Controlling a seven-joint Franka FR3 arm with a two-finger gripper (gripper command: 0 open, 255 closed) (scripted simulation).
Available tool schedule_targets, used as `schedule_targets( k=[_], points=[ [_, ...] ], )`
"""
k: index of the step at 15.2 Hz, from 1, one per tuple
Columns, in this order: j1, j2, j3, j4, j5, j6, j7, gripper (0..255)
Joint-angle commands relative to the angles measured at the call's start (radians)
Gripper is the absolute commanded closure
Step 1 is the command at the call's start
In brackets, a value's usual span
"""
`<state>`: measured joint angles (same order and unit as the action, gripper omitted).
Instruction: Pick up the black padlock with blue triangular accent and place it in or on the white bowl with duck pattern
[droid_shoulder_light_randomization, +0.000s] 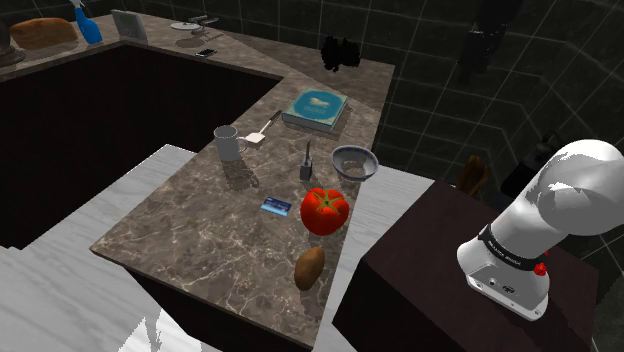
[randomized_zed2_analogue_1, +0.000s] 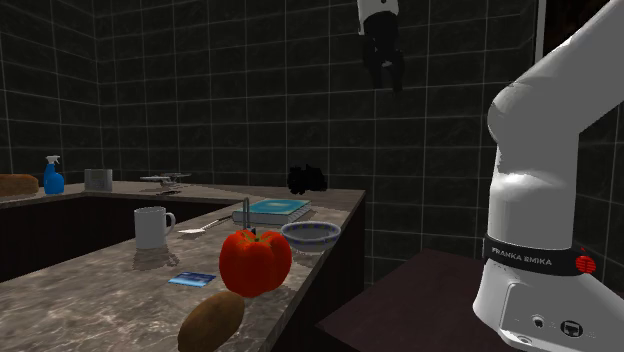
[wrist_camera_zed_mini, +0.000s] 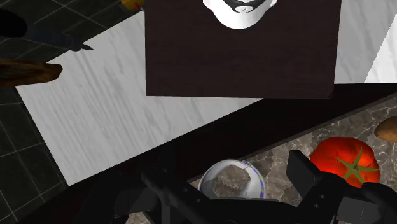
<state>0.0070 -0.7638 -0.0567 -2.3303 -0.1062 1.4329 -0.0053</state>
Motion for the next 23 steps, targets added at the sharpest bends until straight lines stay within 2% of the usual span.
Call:
schedule_targets(
  k=[1,12,23],
  points=[
    [0.000,0.000,0.000,0.000,0.000,0.000,0.000,0],
    [0.009,0.313,0.084,-0.008,0.128,0.284,0.242,0],
    [0.022,0.712,0.131,0.149,0.208,0.510,0.433,0]
  ],
)
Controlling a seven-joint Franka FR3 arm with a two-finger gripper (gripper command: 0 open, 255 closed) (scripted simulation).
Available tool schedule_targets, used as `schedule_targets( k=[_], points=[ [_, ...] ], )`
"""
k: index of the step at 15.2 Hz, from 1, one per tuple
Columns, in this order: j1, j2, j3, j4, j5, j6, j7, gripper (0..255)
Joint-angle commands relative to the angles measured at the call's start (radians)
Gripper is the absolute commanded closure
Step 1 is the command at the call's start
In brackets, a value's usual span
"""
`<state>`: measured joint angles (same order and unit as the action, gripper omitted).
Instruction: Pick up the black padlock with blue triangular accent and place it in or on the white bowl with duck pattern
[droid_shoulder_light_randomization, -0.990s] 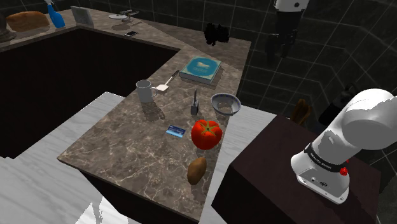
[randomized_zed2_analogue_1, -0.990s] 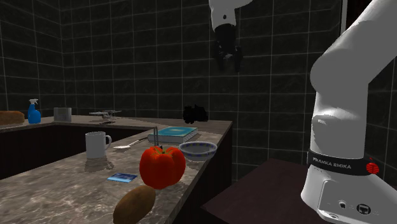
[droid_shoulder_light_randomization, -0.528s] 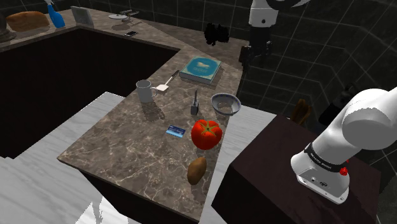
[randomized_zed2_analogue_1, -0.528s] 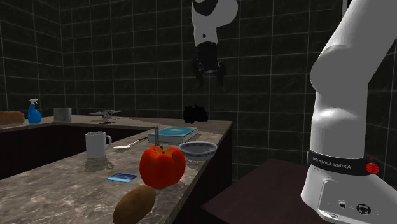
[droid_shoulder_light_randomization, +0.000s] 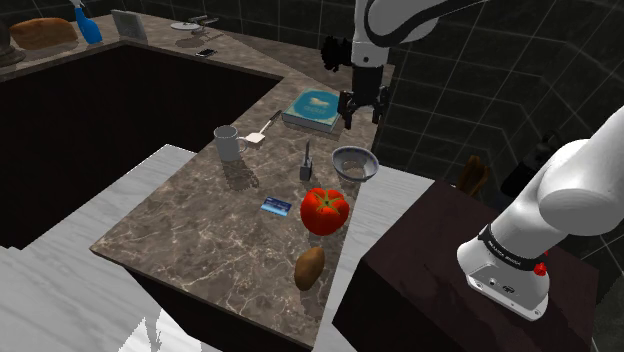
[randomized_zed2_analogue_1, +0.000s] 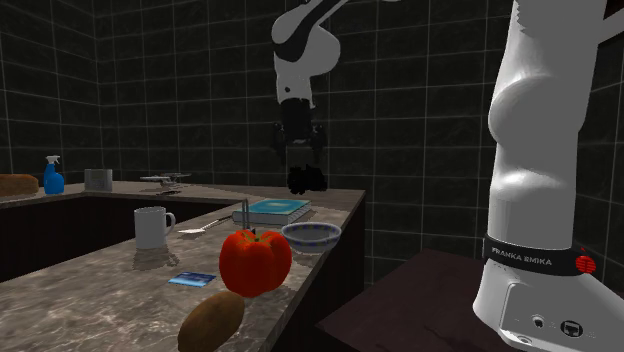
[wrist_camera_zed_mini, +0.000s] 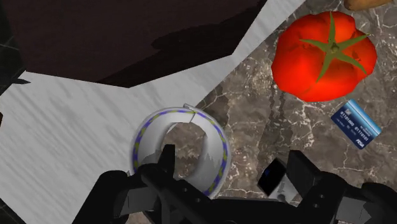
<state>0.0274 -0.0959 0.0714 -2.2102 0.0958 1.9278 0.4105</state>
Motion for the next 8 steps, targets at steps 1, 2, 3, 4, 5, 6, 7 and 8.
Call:
schedule_targets(
  k=[1,2,3,4,5,6,7,8],
  points=[
    [0.003,0.082,0.005,0.050,0.011,0.031,0.033,0],
    [0.004,0.120,0.007,0.074,0.017,0.045,0.048,0],
    [0.006,0.158,0.008,0.098,0.022,0.058,0.062,0],
    [0.007,0.197,0.009,0.124,0.027,0.070,0.077,0],
    [0.009,0.235,0.010,0.151,0.032,0.081,0.091,0],
    [0.011,0.274,0.010,0.179,0.036,0.091,0.104,0],
    [0.012,0.313,0.010,0.209,0.041,0.100,0.118,0],
    [0.014,0.352,0.010,0.240,0.046,0.108,0.131,0]
  ],
)
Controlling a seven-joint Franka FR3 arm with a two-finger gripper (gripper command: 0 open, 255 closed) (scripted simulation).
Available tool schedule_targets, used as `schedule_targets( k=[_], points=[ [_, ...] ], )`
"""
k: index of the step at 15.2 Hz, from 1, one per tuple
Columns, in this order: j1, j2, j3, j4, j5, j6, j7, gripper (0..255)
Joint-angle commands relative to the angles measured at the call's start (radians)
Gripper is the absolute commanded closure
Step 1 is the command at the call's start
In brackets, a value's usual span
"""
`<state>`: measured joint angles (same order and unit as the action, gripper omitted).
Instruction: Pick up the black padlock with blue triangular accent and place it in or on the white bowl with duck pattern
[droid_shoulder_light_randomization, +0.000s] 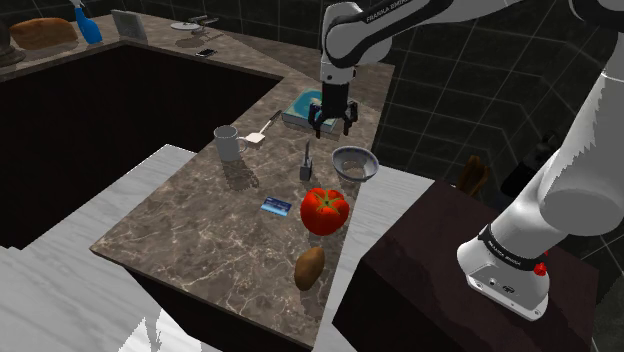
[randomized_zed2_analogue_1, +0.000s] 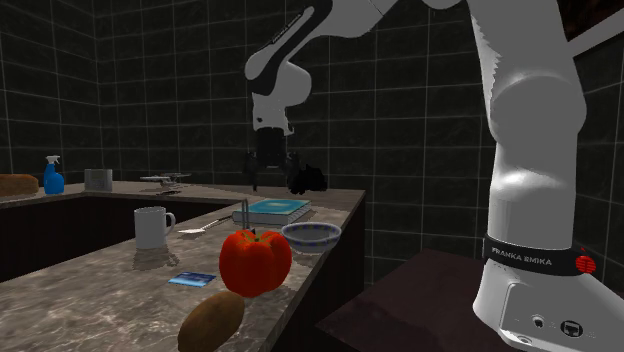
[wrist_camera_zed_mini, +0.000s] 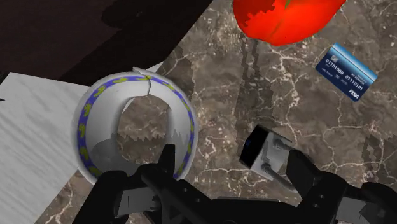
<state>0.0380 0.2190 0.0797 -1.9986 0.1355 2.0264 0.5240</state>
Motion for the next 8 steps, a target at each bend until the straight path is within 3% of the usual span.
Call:
schedule_targets(
  k=[1,8],
  points=[
    [0.005,0.076,0.001,0.061,0.011,0.016,0.030,0],
    [0.014,0.322,-0.004,0.292,0.040,0.030,0.106,0]
  ],
)
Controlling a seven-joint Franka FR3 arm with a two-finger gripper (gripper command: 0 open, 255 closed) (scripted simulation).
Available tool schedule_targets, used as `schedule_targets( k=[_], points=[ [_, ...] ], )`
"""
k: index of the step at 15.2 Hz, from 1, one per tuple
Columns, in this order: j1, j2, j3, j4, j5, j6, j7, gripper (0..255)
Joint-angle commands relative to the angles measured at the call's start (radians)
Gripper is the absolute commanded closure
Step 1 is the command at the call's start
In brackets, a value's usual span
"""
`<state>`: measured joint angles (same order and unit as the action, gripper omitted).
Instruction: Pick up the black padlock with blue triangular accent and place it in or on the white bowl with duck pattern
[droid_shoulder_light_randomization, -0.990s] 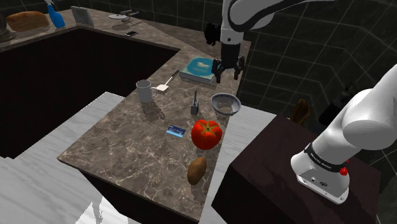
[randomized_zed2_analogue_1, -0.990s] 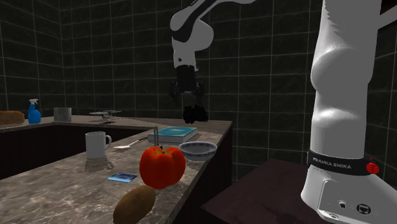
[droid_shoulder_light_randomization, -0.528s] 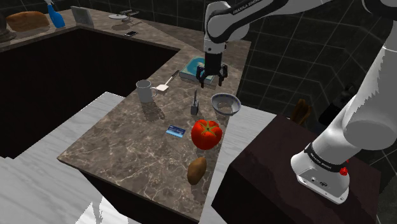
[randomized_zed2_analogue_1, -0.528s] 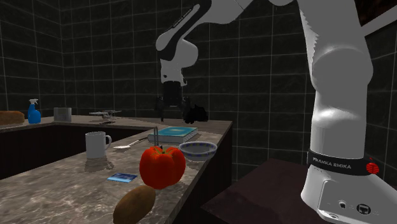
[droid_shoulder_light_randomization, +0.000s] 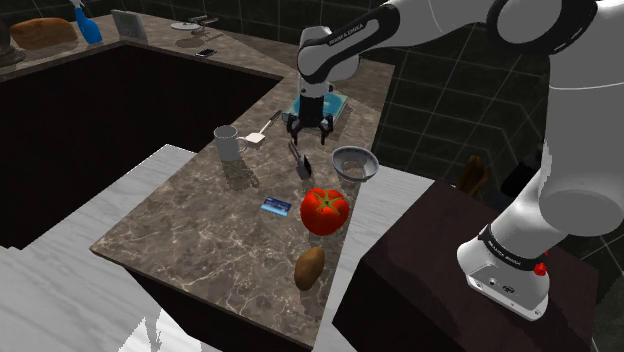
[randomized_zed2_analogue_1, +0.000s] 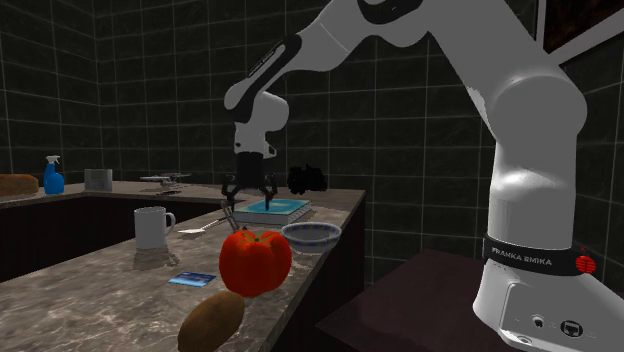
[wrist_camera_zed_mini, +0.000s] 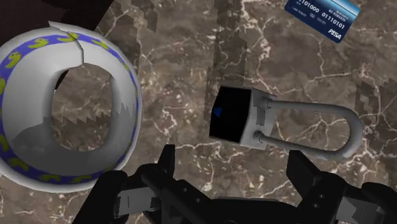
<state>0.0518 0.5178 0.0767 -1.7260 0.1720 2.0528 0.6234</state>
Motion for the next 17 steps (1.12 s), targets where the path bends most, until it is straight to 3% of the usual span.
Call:
schedule_targets(
  k=[1,7,15,16,17],
  points=[
    [0.001,0.028,0.000,0.013,0.004,0.015,0.006,0],
    [0.010,0.063,0.004,-0.025,0.009,0.090,0.002,0],
    [0.010,0.063,0.004,-0.025,0.009,0.089,0.002,0],
    [0.010,0.063,0.004,-0.025,0.009,0.089,0.002,255],
    [0.010,0.063,0.004,-0.025,0.009,0.089,0.002,255]
  ],
)
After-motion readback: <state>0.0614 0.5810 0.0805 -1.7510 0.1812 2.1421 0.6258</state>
